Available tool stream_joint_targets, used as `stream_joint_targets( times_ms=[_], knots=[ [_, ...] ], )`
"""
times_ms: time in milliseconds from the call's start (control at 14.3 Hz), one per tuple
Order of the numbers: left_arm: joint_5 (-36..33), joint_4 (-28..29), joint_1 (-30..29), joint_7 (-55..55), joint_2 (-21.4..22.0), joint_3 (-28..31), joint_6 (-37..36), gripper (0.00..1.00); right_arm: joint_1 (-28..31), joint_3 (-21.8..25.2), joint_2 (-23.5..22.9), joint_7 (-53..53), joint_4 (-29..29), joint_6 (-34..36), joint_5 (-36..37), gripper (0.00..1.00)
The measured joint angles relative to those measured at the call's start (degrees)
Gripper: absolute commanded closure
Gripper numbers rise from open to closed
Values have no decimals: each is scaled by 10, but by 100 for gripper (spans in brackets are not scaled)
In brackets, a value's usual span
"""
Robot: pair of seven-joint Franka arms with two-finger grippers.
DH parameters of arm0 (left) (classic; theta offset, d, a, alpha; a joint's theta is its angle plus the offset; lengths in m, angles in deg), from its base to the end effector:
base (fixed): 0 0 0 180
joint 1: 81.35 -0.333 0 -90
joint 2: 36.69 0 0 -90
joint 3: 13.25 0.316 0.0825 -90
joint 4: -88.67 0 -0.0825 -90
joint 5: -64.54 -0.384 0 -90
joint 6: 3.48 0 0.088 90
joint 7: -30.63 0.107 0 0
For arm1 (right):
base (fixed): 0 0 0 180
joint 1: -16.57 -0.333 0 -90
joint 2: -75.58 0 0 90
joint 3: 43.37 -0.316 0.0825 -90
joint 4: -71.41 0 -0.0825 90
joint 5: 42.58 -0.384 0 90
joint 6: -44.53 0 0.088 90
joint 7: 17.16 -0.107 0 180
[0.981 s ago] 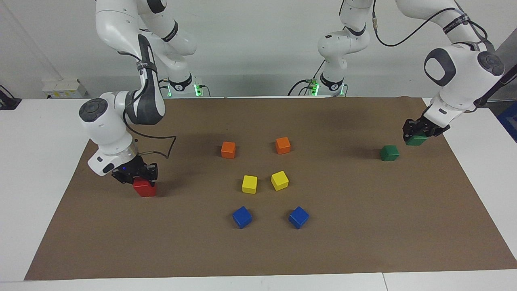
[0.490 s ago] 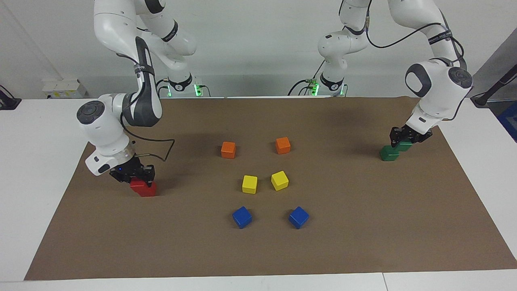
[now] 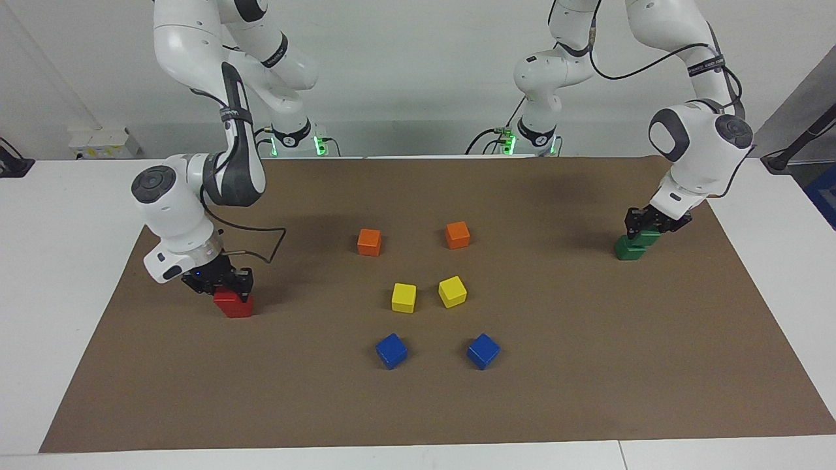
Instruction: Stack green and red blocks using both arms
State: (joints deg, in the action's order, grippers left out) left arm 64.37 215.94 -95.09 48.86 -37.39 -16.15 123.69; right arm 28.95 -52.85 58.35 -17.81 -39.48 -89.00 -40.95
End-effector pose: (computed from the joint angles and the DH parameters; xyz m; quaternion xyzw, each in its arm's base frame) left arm 0.5169 0.0991 0.3685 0.9978 -0.0653 -0.0070 0.0009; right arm 0.6220 -0.0370 0.3424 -0.9983 0.0265 -0.0496 0.0124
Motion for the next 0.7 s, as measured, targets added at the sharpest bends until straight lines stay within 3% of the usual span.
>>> stream_joint_targets(
  times_ms=[700],
  knots=[
    [2, 8, -2, -2, -12, 0, 20, 100, 0, 0, 2, 0, -3, -1, 10, 100]
  ],
)
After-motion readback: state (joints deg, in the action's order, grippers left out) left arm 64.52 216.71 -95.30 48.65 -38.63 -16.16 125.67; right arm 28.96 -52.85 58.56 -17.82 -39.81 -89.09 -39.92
